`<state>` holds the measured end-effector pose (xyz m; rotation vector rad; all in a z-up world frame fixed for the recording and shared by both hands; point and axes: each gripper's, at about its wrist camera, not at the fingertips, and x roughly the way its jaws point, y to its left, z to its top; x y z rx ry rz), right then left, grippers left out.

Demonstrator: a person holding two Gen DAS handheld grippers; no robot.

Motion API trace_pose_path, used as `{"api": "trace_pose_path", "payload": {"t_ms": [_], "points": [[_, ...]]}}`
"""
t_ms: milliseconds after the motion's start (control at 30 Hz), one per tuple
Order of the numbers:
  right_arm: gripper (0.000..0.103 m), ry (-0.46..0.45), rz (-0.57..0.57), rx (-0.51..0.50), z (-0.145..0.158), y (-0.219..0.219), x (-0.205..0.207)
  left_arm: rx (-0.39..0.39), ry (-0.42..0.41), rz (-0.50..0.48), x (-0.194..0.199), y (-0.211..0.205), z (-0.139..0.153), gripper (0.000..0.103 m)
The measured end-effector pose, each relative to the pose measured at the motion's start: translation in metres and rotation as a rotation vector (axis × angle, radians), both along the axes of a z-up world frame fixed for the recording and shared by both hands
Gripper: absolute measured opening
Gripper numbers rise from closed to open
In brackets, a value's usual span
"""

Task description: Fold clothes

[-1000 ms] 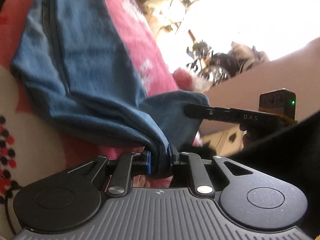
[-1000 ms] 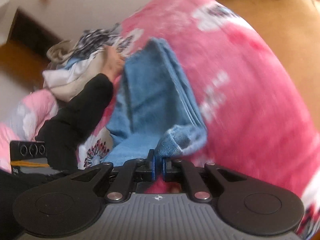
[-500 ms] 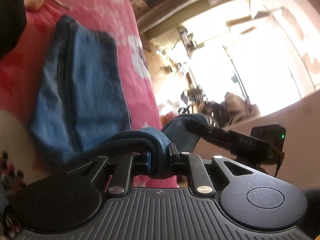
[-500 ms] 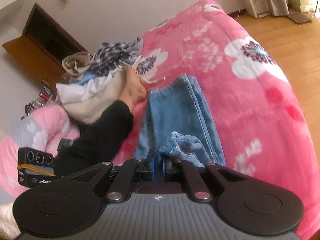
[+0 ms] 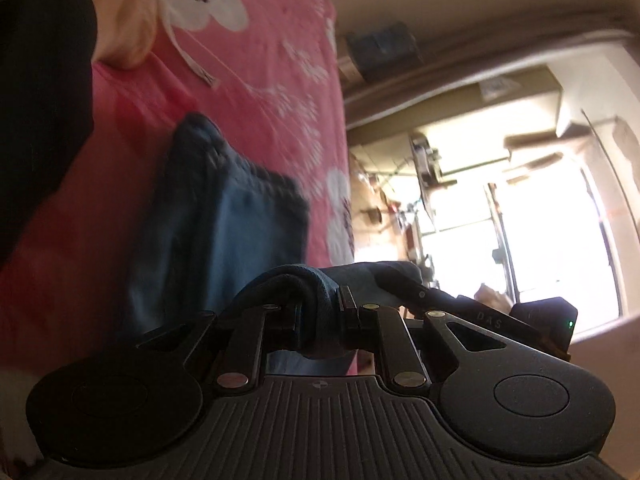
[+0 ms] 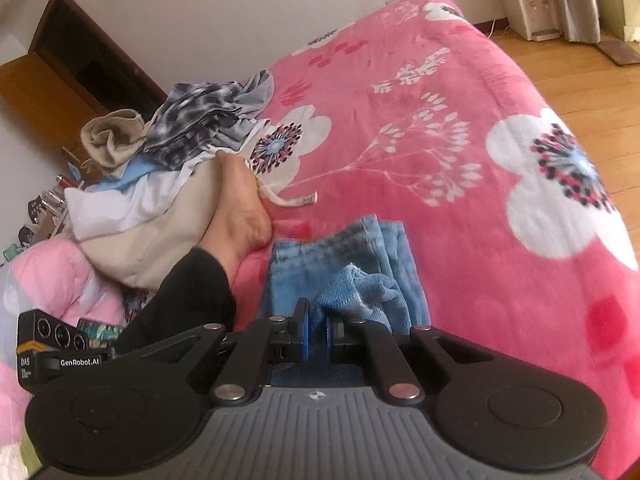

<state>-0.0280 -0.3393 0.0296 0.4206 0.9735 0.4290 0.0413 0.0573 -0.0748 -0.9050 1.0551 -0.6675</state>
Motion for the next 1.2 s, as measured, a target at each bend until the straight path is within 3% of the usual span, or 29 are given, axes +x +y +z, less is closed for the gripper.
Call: {"api": "trace_pose_path", "payload": {"t_ms": [267,433,567,700,767,833,933,1000,1067,1100,1167,1200], "points": [[0.008,0.046,-0.009,0.038,-0.033,0.018,0.066,-0.030,0.106,0.105,0.039,0.017,-0.026,0.017],[0.012,0.106,-0.049,0.178,-0.069,0.013,0.089,-0.120,0.159,0.169,0.037,0.028,-0.038,0.030],[0.019,0.139,-0.117,0.343,-0.093,-0.002,0.092,-0.209,0.142,0.231,0.032,0.038,-0.034,0.048],[0.024,0.135,-0.147,0.448,-0.102,-0.010,0.093,-0.238,0.121,0.285,0.025,0.046,-0.027,0.052],[0.034,0.103,-0.158,0.487,-0.099,-0.012,0.094,-0.244,0.094,0.310,0.021,0.050,-0.021,0.056],[0.043,0.059,-0.183,0.520,-0.092,-0.015,0.096,-0.229,0.063,0.318,0.020,0.053,-0.012,0.057],[0.044,0.021,-0.233,0.547,-0.082,-0.024,0.096,-0.145,-0.007,0.293,0.016,0.049,0.005,0.057],[0.044,-0.033,-0.256,0.505,-0.069,-0.033,0.086,-0.067,-0.067,0.263,0.014,0.041,0.016,0.057],[0.040,-0.103,-0.241,0.377,-0.050,-0.037,0.071,0.015,-0.135,0.206,0.015,0.026,0.026,0.057],[0.038,-0.143,-0.222,0.299,-0.040,-0.037,0.063,0.057,-0.168,0.176,0.016,0.017,0.029,0.057],[0.021,-0.247,-0.133,0.080,-0.018,-0.024,0.044,0.155,-0.232,0.123,0.020,-0.004,0.034,0.057],[0.020,-0.284,-0.082,-0.005,-0.012,-0.016,0.037,0.223,-0.257,0.113,0.025,-0.015,0.033,0.057]]}}
